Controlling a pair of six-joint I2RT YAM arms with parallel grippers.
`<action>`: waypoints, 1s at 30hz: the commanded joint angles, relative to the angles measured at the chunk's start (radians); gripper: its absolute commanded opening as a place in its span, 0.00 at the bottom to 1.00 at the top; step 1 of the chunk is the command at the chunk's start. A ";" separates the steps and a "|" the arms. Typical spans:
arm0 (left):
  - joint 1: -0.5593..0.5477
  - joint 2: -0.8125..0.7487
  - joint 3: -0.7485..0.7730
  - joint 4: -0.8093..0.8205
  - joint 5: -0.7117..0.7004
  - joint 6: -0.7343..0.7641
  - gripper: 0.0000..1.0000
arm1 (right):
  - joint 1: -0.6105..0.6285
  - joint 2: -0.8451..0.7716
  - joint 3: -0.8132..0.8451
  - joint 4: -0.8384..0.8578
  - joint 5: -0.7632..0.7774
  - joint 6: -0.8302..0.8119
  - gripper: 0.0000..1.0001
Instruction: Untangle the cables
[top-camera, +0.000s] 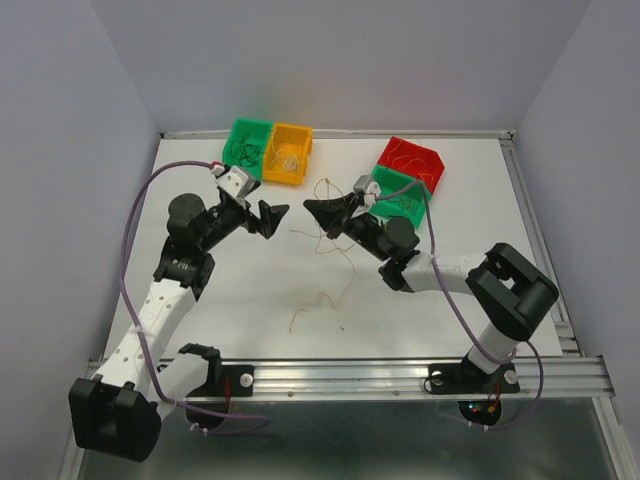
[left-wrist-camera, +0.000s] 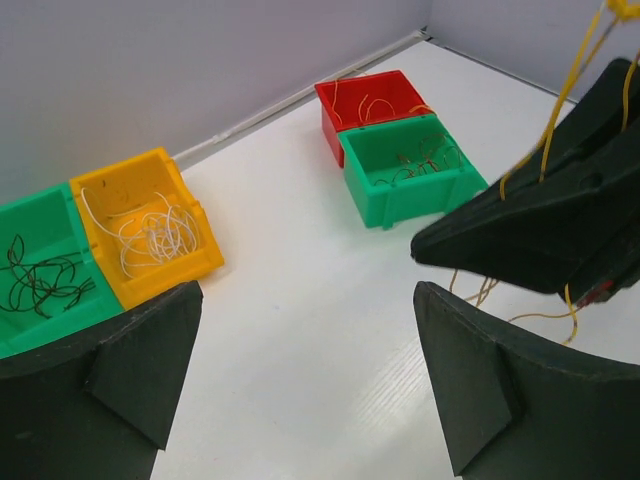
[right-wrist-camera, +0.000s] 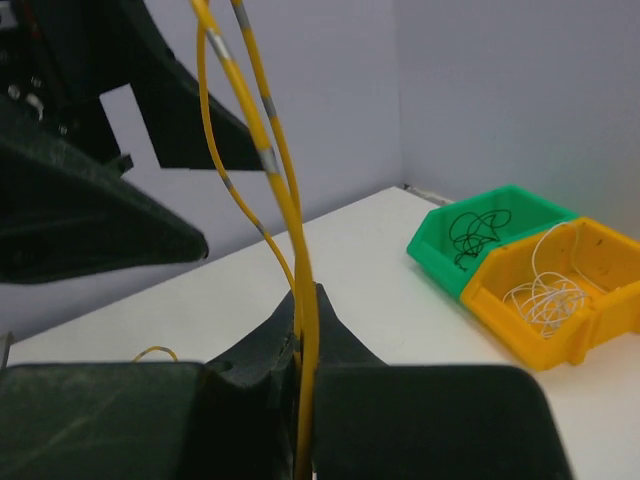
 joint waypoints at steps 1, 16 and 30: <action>-0.001 -0.032 -0.054 0.078 0.151 0.088 0.99 | 0.006 -0.053 0.040 0.005 0.153 0.028 0.01; -0.001 0.008 -0.224 0.409 0.309 0.009 0.99 | 0.006 -0.081 0.281 -0.064 0.222 -0.015 0.00; -0.001 0.238 -0.191 0.563 0.335 -0.065 0.99 | 0.006 -0.136 0.341 -0.073 0.211 0.052 0.01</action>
